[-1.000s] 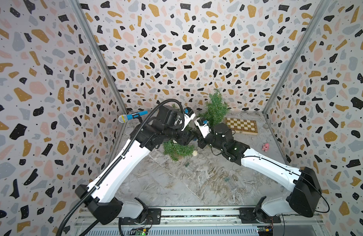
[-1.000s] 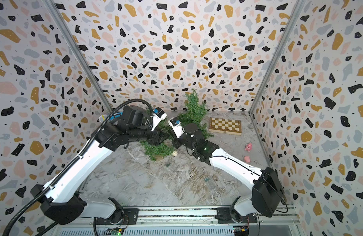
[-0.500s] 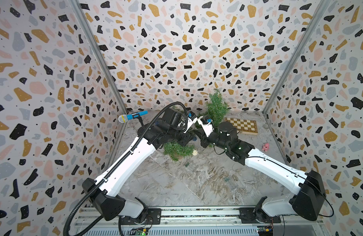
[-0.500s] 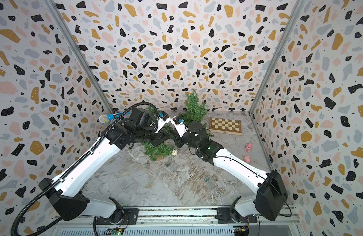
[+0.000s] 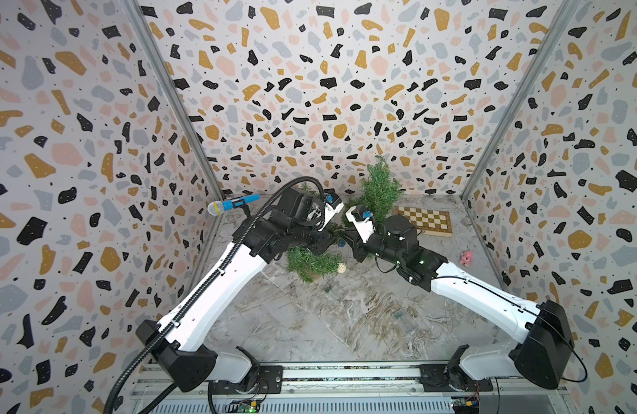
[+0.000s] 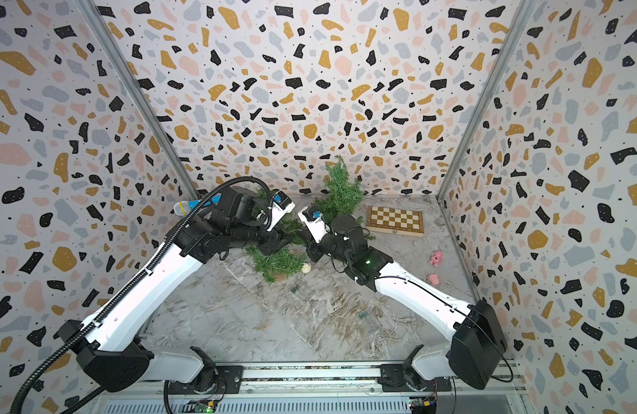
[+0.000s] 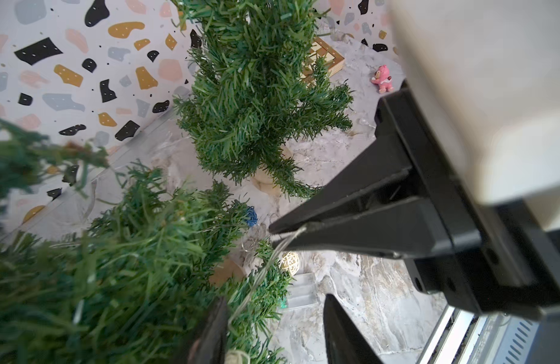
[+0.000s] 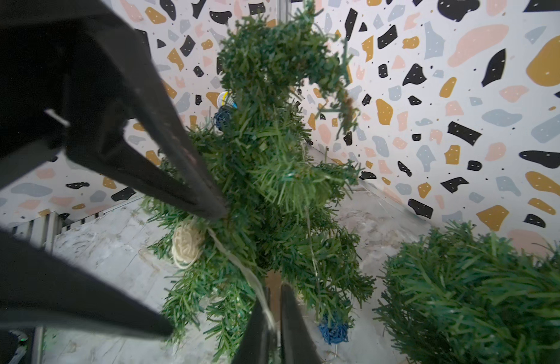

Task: Wrap string light around the christmas tree
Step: Wrap the light string around the Christmas tree.

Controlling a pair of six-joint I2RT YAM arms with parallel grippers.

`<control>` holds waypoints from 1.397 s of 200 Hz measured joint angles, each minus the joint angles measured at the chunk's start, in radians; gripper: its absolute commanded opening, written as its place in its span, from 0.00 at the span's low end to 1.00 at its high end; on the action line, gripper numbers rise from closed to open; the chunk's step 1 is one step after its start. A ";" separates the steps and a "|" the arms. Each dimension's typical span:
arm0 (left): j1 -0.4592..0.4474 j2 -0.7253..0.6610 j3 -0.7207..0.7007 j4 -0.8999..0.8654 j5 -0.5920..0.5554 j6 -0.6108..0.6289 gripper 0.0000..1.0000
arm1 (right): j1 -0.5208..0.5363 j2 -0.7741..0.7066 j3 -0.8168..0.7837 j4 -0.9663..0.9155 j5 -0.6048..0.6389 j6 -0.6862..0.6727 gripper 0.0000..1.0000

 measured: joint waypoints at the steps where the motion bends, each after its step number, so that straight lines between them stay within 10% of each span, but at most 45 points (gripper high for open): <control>1: 0.000 0.002 0.000 0.001 0.000 0.000 0.41 | 0.000 -0.001 -0.001 0.000 -0.001 -0.001 0.12; 57: 0.000 0.049 -0.002 0.017 0.037 0.022 0.00 | -0.005 -0.043 -0.017 0.024 -0.022 -0.013 0.12; 93: 0.001 0.048 -0.003 0.029 0.024 0.032 0.00 | -0.005 -0.043 -0.017 0.027 -0.024 -0.013 0.13; 176: 0.030 0.003 -0.006 0.099 -0.029 0.009 0.00 | -0.006 -0.103 -0.193 0.069 0.032 0.011 0.56; 279: 0.036 -0.002 -0.024 0.137 -0.030 -0.017 0.00 | -0.009 0.055 -0.480 0.312 0.200 -0.049 0.55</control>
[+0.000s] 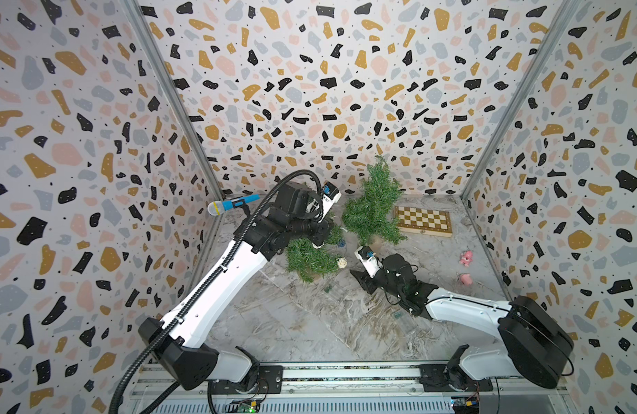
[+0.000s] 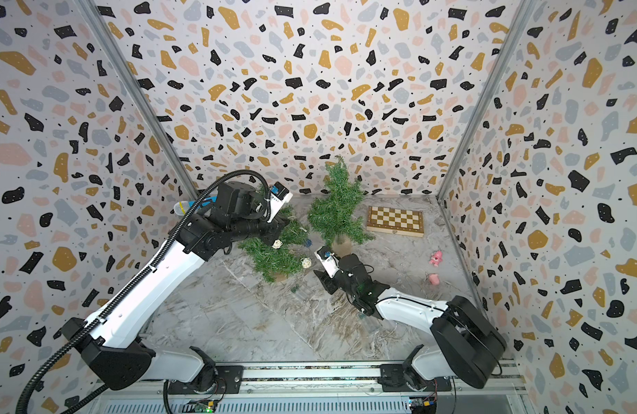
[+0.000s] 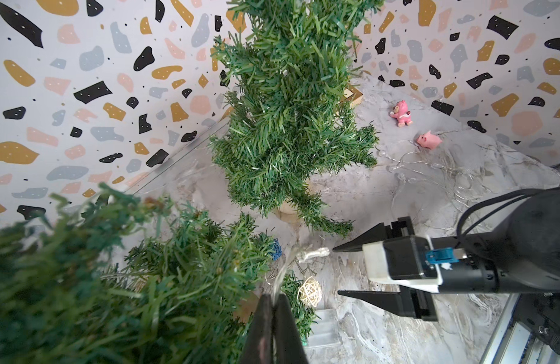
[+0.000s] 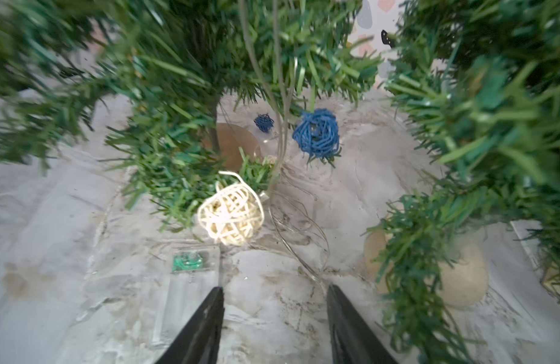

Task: Wrap string light around the christmas tree
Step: Wrap the light string around the Christmas tree.

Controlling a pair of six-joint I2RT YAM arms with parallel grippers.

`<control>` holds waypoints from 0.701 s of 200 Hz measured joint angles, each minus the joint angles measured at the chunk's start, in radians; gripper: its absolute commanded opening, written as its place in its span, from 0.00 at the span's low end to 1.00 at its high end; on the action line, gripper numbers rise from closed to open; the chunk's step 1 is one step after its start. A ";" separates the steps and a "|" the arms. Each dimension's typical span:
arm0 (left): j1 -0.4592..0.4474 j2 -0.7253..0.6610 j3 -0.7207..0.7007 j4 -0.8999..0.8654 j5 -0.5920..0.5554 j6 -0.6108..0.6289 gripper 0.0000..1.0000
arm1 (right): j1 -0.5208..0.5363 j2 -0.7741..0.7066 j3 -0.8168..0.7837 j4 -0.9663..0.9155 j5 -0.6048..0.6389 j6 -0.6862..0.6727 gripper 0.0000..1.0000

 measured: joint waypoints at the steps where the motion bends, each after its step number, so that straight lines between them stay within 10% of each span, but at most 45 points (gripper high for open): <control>1: 0.000 -0.001 0.000 0.000 0.000 0.000 0.00 | 0.000 0.005 0.000 0.003 0.002 -0.002 0.55; 93: 0.000 -0.034 -0.013 0.006 0.000 -0.003 0.00 | -0.007 0.329 0.197 0.109 0.130 -0.020 0.53; 140: 0.000 -0.047 -0.021 0.007 0.000 -0.003 0.00 | -0.010 0.370 0.219 0.116 0.190 -0.002 0.11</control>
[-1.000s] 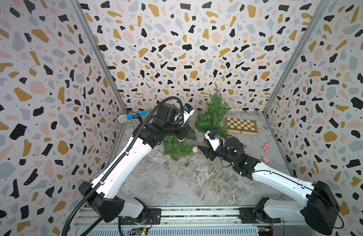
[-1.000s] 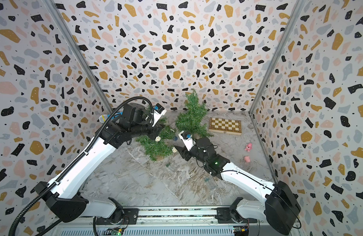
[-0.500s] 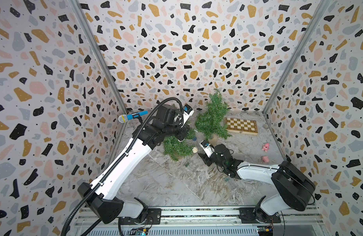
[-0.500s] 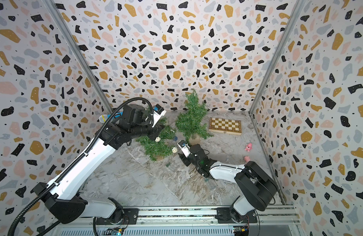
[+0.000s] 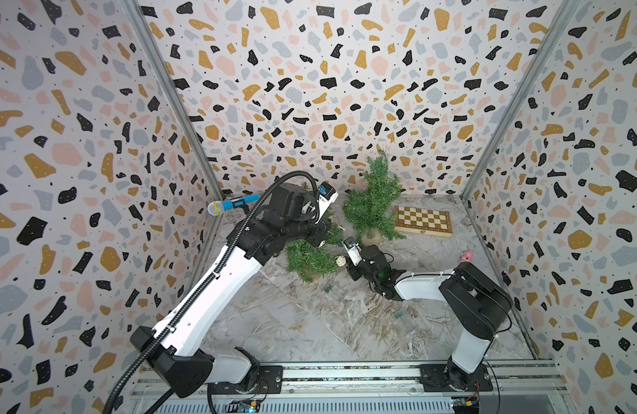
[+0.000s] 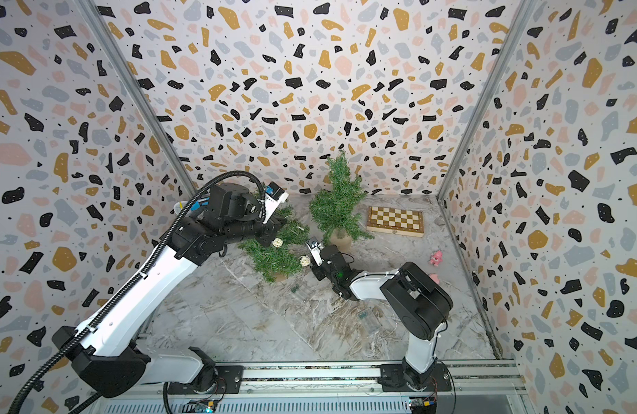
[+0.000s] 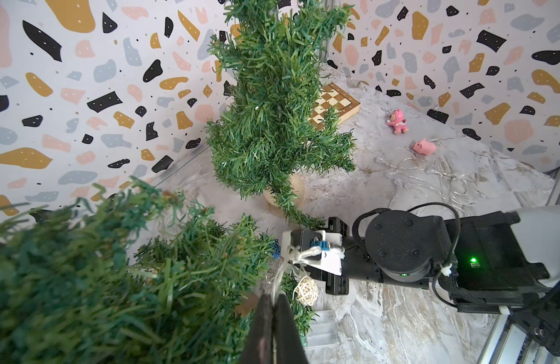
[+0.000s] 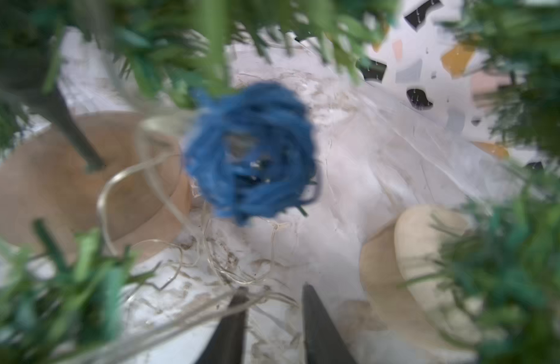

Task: Wrap string light around the christmas tree
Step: Wrap the light string around the Christmas tree.

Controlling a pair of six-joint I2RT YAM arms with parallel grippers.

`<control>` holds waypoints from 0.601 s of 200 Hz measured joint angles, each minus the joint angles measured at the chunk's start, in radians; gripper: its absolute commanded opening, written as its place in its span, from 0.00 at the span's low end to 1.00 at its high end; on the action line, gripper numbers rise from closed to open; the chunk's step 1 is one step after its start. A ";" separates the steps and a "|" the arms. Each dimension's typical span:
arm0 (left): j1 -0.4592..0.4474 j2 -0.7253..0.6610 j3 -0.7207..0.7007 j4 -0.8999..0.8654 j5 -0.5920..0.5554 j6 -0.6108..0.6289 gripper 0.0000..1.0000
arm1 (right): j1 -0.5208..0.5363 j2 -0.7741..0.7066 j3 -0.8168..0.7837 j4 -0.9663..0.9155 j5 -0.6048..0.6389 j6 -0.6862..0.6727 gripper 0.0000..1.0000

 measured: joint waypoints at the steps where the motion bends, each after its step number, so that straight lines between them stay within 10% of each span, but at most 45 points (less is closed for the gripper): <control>1: 0.000 0.000 0.000 0.000 0.000 0.000 0.00 | 0.000 -0.002 -0.001 0.002 0.003 -0.005 0.10; 120: 0.023 -0.003 -0.025 0.004 -0.031 0.000 0.00 | 0.091 -0.534 -0.129 -0.082 0.184 -0.066 0.00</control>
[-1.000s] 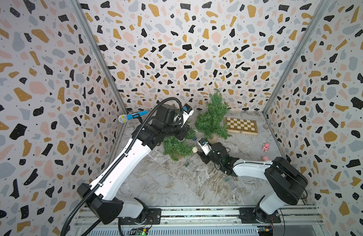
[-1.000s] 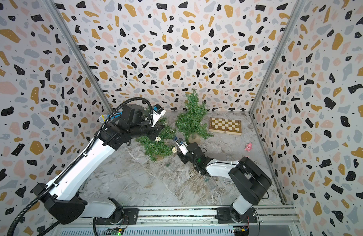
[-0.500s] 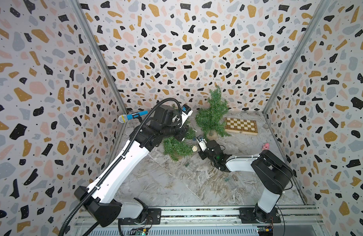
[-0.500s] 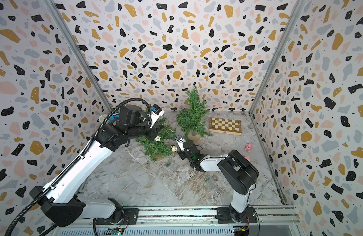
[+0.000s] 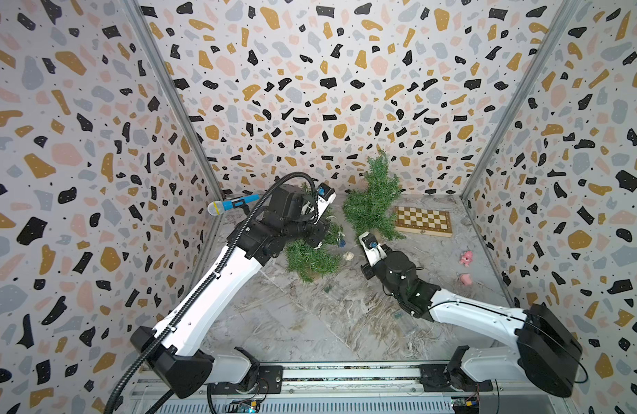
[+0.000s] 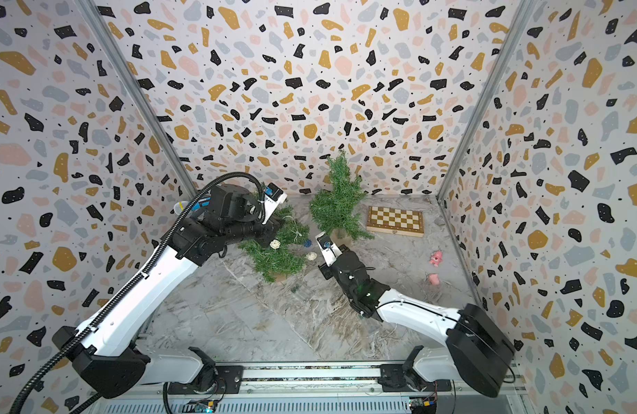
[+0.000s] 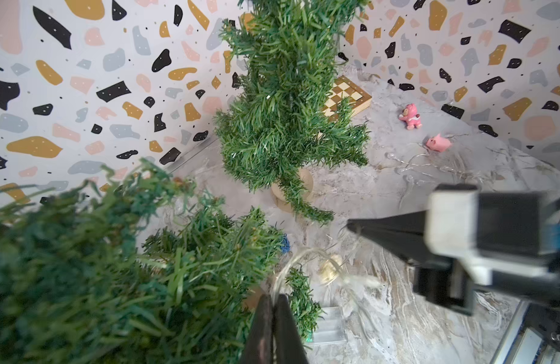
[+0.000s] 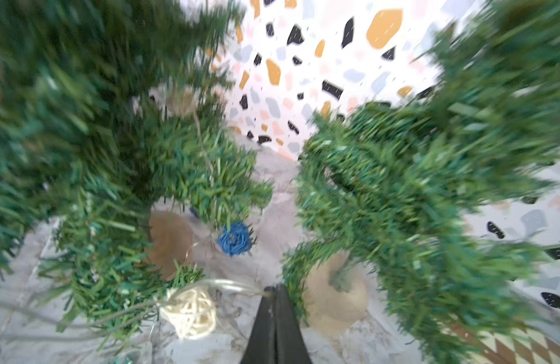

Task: Wrap string light around the christmas tree
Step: Wrap the light string around the Christmas tree.

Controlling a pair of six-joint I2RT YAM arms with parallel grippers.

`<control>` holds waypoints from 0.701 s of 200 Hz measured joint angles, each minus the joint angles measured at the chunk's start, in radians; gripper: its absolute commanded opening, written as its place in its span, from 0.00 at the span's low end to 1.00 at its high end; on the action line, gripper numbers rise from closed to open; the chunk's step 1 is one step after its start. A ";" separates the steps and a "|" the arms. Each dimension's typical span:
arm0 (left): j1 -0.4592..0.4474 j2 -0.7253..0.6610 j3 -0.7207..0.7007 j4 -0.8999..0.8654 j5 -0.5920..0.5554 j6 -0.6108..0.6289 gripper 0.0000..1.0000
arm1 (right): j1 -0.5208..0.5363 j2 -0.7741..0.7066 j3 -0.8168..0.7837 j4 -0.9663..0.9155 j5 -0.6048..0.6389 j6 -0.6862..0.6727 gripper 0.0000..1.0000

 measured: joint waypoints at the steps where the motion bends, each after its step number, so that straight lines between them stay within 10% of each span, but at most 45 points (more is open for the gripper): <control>1: 0.000 0.000 0.000 0.000 0.000 0.000 0.00 | 0.000 -0.008 0.004 -0.006 0.001 -0.001 0.00; 140: 0.014 0.000 -0.031 -0.004 -0.003 -0.035 0.00 | -0.080 0.136 0.679 -0.243 -0.177 -0.093 0.00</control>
